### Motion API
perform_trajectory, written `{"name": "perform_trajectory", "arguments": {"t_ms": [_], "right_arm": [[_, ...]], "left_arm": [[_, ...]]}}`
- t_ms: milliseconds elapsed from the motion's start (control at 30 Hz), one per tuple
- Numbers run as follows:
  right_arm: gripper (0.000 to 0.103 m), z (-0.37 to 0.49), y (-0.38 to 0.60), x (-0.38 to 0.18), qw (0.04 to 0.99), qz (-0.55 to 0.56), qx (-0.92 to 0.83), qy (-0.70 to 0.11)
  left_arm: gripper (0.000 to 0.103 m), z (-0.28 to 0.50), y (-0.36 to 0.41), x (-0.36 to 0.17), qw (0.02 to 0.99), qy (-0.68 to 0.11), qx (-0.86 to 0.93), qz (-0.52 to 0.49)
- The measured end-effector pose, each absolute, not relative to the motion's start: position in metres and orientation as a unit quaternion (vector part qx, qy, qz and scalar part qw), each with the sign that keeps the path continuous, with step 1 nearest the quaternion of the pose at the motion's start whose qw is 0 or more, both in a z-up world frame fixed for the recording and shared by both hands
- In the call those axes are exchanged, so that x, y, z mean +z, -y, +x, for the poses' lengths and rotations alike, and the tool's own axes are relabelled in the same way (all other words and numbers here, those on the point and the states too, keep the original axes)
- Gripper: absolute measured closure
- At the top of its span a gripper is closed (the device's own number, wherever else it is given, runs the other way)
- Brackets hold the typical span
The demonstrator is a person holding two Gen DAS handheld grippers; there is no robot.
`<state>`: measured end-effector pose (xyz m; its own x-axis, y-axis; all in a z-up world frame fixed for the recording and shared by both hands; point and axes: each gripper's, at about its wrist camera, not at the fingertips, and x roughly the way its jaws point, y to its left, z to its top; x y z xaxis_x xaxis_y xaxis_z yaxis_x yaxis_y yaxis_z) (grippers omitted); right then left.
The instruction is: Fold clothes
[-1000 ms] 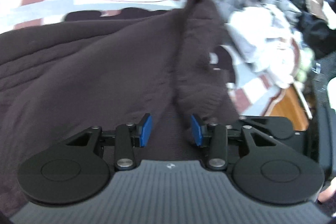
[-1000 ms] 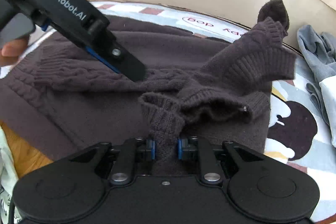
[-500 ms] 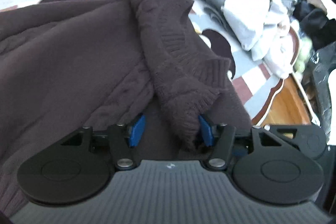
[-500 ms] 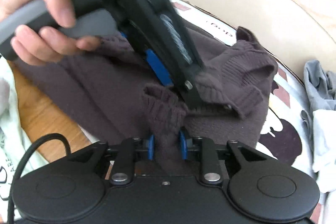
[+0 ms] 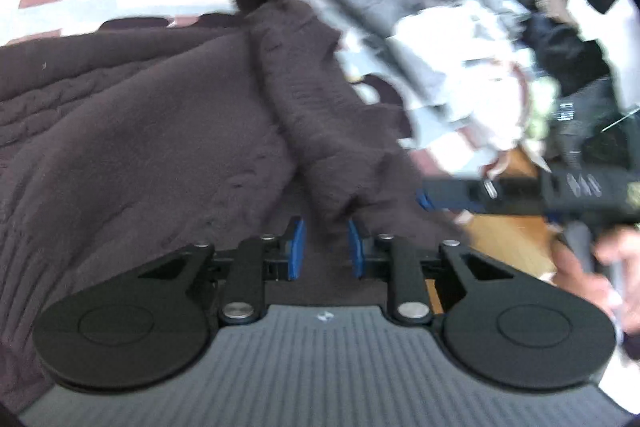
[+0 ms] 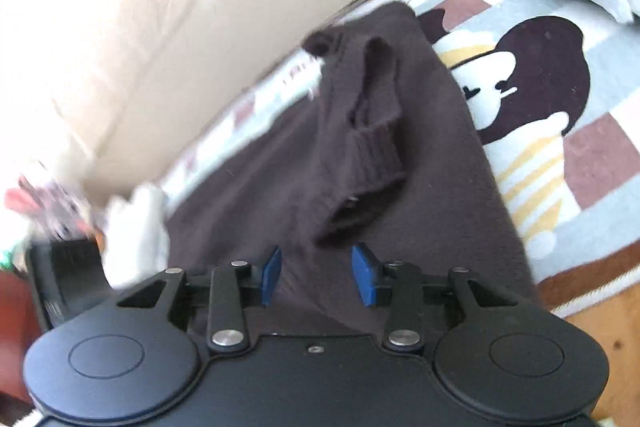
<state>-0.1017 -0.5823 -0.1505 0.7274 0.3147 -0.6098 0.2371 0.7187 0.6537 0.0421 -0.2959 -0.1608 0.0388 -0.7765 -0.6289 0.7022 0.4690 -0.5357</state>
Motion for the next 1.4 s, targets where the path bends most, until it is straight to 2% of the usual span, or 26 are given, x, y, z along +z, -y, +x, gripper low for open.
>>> {"name": "perform_trajectory", "arguments": {"t_ms": [33, 167, 233, 367, 400, 433, 533, 600, 667, 767, 833, 933, 1000, 1100, 1200, 1267, 1400], "right_arm": [[0.045, -0.1, 0.586, -0.148, 0.851, 0.382, 0.019, -0.361], [0.036, -0.078, 0.591, -0.15, 0.859, 0.367, 0.003, -0.357], [0.033, -0.062, 0.589, -0.157, 0.865, 0.343, -0.006, -0.366], [0.035, -0.029, 0.587, -0.169, 0.876, 0.293, -0.023, -0.382], [0.057, -0.023, 0.583, -0.171, 0.882, 0.276, -0.021, -0.383], [0.088, -0.021, 0.573, -0.167, 0.894, 0.246, -0.009, -0.375], [0.088, -0.023, 0.536, -0.145, 0.922, 0.149, 0.024, -0.356], [0.088, -0.03, 0.508, -0.127, 0.936, 0.076, 0.066, -0.337], [0.088, -0.034, 0.481, -0.121, 0.924, 0.005, 0.127, -0.36], [0.083, -0.033, 0.481, -0.135, 0.9, 0.024, 0.147, -0.41], [0.06, -0.045, 0.506, -0.131, 0.902, 0.115, 0.095, -0.406], [0.053, -0.077, 0.548, -0.121, 0.894, 0.232, 0.039, -0.381], [0.053, -0.092, 0.559, -0.119, 0.884, 0.212, -0.009, -0.417], [0.052, -0.119, 0.541, -0.118, 0.893, 0.069, -0.051, -0.441], [0.051, -0.145, 0.527, -0.119, 0.909, 0.045, -0.009, -0.413], [0.042, -0.148, 0.525, -0.122, 0.909, 0.064, 0.016, -0.411], [0.041, -0.133, 0.516, -0.151, 0.89, -0.035, -0.058, -0.45]], "left_arm": [[0.08, 0.042, 0.292, -0.159, 0.719, -0.465, -0.515, -0.048], [0.08, 0.046, 0.289, -0.158, 0.723, -0.472, -0.502, -0.048], [0.08, 0.05, 0.291, -0.157, 0.734, -0.467, -0.492, -0.038], [0.08, 0.062, 0.281, -0.158, 0.741, -0.481, -0.464, -0.065], [0.08, 0.064, 0.277, -0.157, 0.743, -0.48, -0.461, -0.068], [0.08, 0.066, 0.273, -0.155, 0.746, -0.477, -0.459, -0.069], [0.079, 0.071, 0.262, -0.147, 0.756, -0.466, -0.454, -0.075], [0.074, 0.077, 0.254, -0.144, 0.754, -0.461, -0.456, -0.104], [0.072, 0.083, 0.246, -0.143, 0.742, -0.462, -0.464, -0.144], [0.06, 0.088, 0.243, -0.158, 0.708, -0.489, -0.469, -0.198], [0.06, 0.085, 0.246, -0.166, 0.703, -0.505, -0.46, -0.196], [0.06, 0.079, 0.253, -0.173, 0.709, -0.506, -0.458, -0.177], [0.059, 0.08, 0.26, -0.18, 0.701, -0.518, -0.454, -0.185], [0.059, 0.083, 0.27, -0.185, 0.696, -0.53, -0.448, -0.183], [0.059, 0.083, 0.276, -0.181, 0.71, -0.528, -0.437, -0.164], [0.059, 0.085, 0.276, -0.177, 0.712, -0.526, -0.436, -0.162], [0.059, 0.077, 0.281, -0.168, 0.725, -0.521, -0.424, -0.151]]}}
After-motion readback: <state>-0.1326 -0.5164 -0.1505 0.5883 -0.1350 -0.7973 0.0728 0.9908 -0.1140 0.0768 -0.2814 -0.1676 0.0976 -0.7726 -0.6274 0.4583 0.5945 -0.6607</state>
